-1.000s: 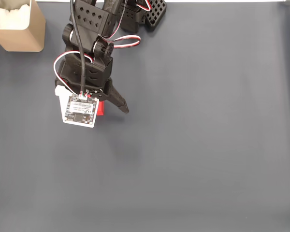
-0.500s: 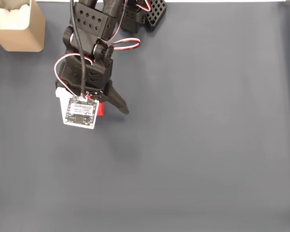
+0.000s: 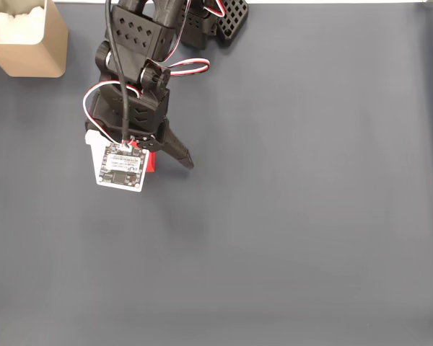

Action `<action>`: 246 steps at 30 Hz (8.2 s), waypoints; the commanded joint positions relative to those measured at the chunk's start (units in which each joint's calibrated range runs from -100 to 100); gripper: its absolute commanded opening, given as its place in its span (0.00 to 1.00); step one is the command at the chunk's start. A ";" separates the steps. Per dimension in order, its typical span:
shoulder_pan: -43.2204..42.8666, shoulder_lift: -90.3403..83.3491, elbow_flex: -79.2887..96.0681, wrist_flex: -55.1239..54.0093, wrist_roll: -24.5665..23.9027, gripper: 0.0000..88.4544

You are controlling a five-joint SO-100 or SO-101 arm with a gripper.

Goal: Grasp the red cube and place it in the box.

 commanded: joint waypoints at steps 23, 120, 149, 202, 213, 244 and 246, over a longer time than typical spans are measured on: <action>-0.34 -4.78 2.36 -1.60 -0.83 0.43; 23.60 -30.95 -21.55 36.11 -8.69 0.01; 38.08 -26.44 -22.00 30.45 -11.48 0.01; 45.61 -14.83 -29.21 23.81 -13.92 0.01; 47.96 -16.39 -26.56 23.73 -13.97 0.01; 47.10 -16.74 -26.02 22.01 -14.60 0.41; 47.10 -16.74 -26.02 22.01 -14.55 0.46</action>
